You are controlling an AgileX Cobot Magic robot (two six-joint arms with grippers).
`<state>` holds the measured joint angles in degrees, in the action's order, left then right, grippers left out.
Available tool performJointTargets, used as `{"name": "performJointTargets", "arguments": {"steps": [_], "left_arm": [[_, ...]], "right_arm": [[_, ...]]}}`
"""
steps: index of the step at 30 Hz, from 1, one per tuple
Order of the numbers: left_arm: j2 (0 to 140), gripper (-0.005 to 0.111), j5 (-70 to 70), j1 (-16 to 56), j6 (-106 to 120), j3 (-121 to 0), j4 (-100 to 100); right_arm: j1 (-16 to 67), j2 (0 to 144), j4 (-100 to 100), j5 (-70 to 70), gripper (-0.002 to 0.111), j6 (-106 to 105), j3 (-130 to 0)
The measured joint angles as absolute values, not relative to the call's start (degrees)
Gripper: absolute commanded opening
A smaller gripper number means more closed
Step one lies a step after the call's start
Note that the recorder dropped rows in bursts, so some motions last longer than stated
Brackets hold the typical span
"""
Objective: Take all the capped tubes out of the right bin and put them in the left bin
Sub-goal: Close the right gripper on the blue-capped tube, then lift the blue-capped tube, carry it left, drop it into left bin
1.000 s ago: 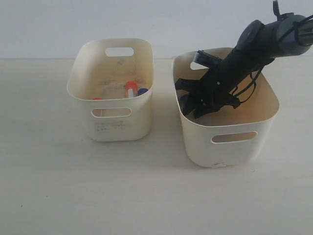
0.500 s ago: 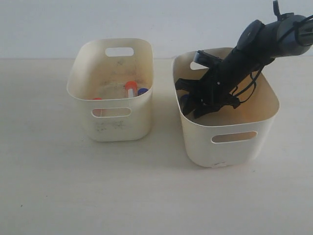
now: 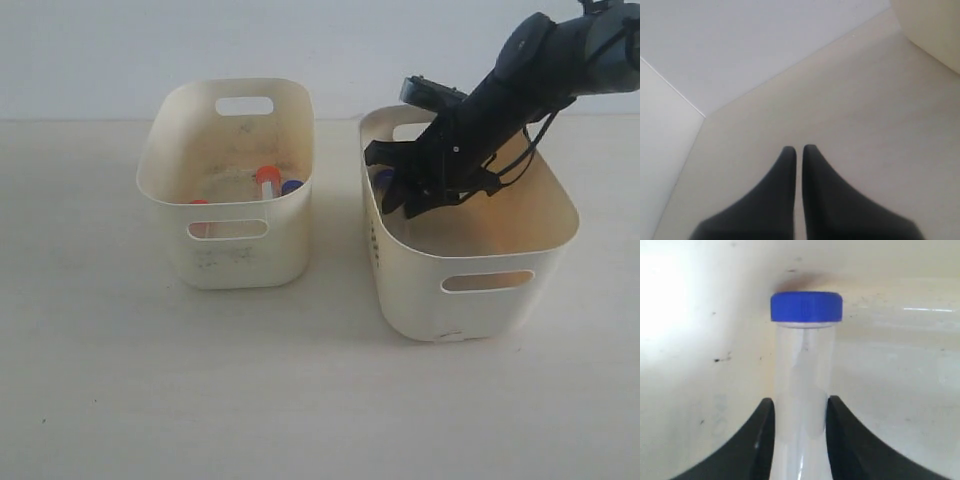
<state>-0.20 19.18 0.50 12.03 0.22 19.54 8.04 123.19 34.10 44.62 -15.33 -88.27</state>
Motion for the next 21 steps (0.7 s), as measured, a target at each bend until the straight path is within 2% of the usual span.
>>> {"name": "performJointTargets", "arguments": {"steps": [21], "left_arm": [[-0.2, 0.004, 19.18, 0.5, 12.03, 0.22, 19.54]], "right_arm": [[8.04, 110.68, 25.27, 44.71, 0.0, -8.71, -87.94]]}}
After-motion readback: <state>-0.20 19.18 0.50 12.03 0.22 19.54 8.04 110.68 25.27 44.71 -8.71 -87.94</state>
